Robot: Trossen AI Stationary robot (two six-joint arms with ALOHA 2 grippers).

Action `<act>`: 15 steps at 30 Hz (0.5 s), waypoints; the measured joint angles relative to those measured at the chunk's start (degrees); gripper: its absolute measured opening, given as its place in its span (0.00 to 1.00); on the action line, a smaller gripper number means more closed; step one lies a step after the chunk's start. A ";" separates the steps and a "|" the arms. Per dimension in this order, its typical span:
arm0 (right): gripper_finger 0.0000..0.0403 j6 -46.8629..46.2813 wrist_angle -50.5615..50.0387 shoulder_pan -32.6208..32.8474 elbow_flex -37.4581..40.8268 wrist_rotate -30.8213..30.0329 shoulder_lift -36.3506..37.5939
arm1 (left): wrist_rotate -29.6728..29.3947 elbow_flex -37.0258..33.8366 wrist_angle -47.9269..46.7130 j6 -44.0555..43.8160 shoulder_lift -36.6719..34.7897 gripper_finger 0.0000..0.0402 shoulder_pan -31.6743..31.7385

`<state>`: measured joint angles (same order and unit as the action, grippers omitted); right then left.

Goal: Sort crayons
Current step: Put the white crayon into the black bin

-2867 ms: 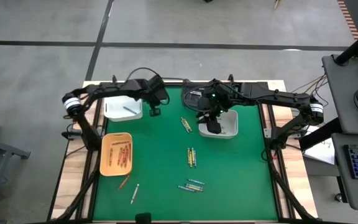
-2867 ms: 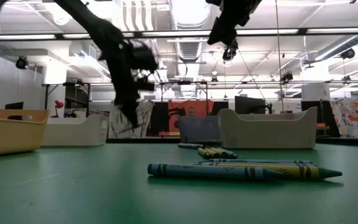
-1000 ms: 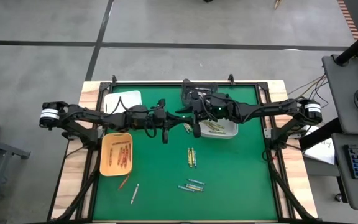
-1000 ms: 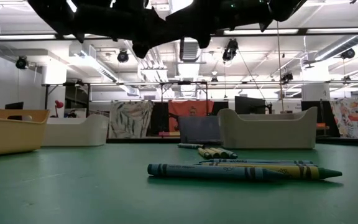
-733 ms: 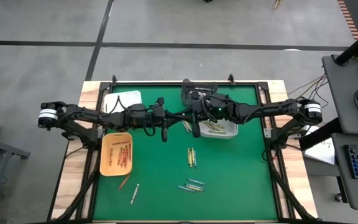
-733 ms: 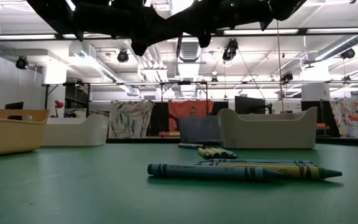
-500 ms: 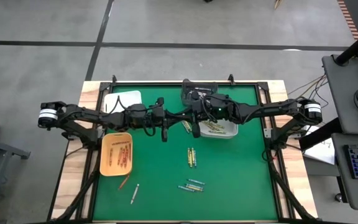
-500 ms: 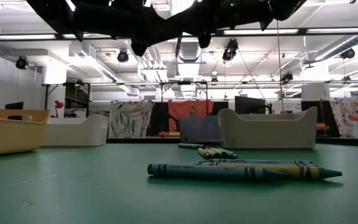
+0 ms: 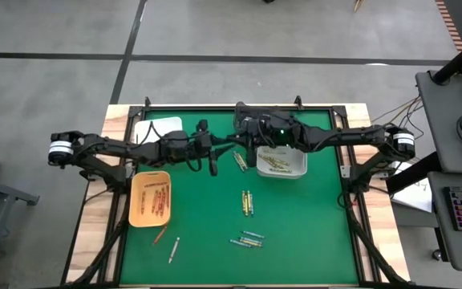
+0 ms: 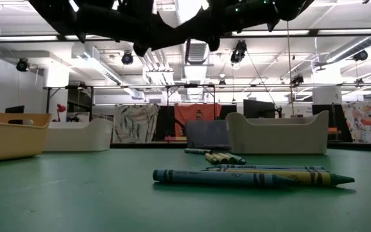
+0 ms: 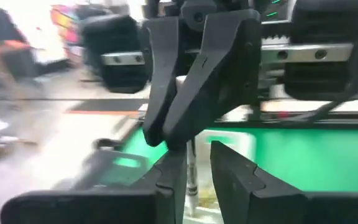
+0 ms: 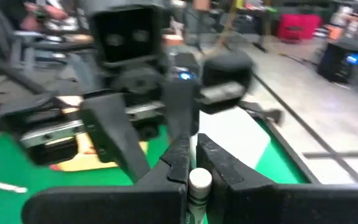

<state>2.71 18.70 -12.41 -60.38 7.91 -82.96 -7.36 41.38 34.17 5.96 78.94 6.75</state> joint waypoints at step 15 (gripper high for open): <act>0.03 0.16 -13.77 -15.84 -1.51 -19.35 -2.64 | -4.11 3.98 -0.19 0.91 4.73 0.14 13.09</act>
<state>2.87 4.93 -28.25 -61.89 -11.44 -85.60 -11.47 45.36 33.97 6.87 83.66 19.84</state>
